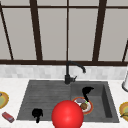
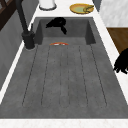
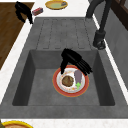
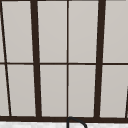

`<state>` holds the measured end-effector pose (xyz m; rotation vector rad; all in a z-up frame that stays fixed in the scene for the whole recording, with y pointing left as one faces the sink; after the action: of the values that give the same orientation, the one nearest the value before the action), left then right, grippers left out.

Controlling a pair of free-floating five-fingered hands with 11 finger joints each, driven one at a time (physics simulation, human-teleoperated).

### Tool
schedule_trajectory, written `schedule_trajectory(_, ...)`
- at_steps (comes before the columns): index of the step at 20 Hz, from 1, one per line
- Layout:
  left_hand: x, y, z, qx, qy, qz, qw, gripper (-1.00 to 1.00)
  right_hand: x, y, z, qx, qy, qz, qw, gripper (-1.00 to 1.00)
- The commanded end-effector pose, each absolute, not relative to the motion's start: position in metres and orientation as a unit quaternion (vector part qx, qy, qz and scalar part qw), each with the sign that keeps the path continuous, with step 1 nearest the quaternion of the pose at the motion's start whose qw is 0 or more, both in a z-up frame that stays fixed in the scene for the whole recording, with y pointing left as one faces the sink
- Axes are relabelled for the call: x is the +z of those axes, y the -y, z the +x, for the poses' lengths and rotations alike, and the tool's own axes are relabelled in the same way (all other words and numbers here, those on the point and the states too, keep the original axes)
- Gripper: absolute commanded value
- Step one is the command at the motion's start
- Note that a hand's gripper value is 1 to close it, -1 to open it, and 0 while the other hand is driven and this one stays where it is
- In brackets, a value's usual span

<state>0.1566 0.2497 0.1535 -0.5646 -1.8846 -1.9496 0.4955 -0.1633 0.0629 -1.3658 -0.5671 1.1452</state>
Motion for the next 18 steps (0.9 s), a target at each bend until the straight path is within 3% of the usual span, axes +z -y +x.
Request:
schedule_trajectory(1, 0.153, -0.250, 0.157, -0.692, 0.669, -0.200, 0.185, 0.00, 0.076, 0.164, 0.492, 0.519, 0.280, -0.568, 0.574, -1.00)
schedule_trajectory(18, 0.153, -0.250, 0.157, -0.692, 0.669, -0.200, 0.185, 0.00, 0.136, 0.179, 0.454, 0.576, 0.362, -0.495, 0.541, -1.00)
